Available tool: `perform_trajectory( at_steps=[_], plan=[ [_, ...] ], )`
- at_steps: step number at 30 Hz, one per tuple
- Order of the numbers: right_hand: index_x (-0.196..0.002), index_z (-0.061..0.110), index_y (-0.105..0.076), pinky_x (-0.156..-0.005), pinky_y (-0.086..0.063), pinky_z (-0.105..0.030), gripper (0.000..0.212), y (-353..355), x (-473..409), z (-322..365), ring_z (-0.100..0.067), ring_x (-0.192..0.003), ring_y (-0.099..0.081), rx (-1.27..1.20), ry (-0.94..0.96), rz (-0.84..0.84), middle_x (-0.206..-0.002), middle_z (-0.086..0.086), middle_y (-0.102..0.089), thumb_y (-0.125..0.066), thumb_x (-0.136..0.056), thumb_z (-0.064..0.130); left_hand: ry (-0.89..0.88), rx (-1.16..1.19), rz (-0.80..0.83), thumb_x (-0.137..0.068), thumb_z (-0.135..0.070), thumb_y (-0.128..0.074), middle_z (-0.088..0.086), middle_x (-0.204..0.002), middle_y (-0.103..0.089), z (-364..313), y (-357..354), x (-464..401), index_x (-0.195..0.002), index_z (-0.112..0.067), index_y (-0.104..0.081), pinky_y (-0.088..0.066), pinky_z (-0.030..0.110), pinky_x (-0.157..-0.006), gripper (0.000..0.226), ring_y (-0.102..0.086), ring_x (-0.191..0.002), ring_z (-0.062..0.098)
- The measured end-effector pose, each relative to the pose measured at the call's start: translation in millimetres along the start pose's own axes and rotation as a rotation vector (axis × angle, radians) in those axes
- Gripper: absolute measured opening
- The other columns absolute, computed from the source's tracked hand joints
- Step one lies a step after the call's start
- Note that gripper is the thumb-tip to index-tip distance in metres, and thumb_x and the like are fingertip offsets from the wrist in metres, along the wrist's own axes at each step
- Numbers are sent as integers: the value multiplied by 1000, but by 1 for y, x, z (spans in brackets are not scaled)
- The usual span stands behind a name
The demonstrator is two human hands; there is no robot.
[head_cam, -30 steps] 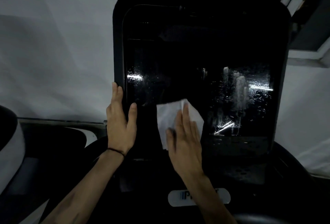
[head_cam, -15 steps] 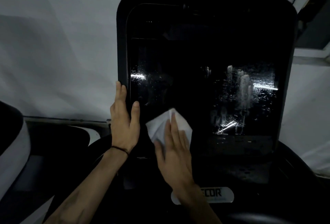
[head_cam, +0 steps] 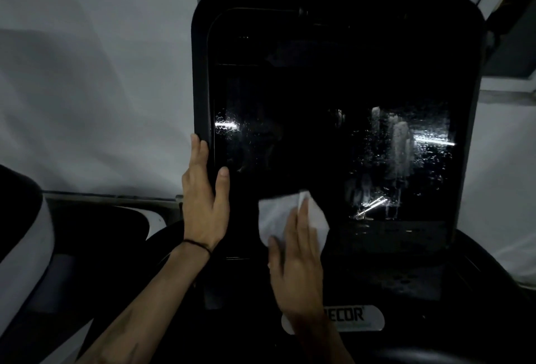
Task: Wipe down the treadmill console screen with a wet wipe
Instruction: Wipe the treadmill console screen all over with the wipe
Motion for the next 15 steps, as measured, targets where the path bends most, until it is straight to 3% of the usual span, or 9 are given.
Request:
perform_trajectory(
  at_steps=[3, 7, 13, 15],
  plan=[
    [-161, 8, -20, -123, -25, -39, 65, -13, -5, 8, -14, -156, -15, 3, 93, 58, -171, 1, -1, -32, -108, 44, 6, -10, -4, -105, -53, -30, -13, -173, -11, 1, -3, -1, -165, -22, -15, -13, 2, -113, 69, -22, -153, 8],
    [-159, 3, -22, -117, -37, -48, 64, 1, -20, -6, -23, -152, -29, 35, -9, 21, -171, 2, 7, -32, -109, 41, 1, 13, 11, -106, -53, -31, -13, -173, -12, 3, -1, 0, -165, -23, -14, -13, 0, -112, 68, -21, -152, 3],
    [-160, 6, -19, -123, -29, -43, 65, -9, -13, 7, -11, -156, -11, 1, 100, 95, -171, 3, 3, -35, -108, 41, -5, -18, -6, -105, -50, -31, -10, -173, -12, 2, -2, -1, -165, -17, -17, -14, 3, -114, 69, -22, -151, 6],
    [-159, 4, -22, -116, -39, -47, 63, 0, -29, 0, -15, -154, -20, 10, 42, 41, -171, 3, 3, -36, -108, 38, -4, -16, -3, -106, -49, -31, -9, -173, -12, 2, -2, 0, -165, -17, -18, -15, 6, -116, 68, -24, -152, 8]
  ],
)
Point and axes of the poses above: each hand's wrist, its own x-axis away from the middle knuckle, its own y-axis out of the back of the hand, z = x × y, the point moved 1 cm from there along -x, towards the middle knuckle
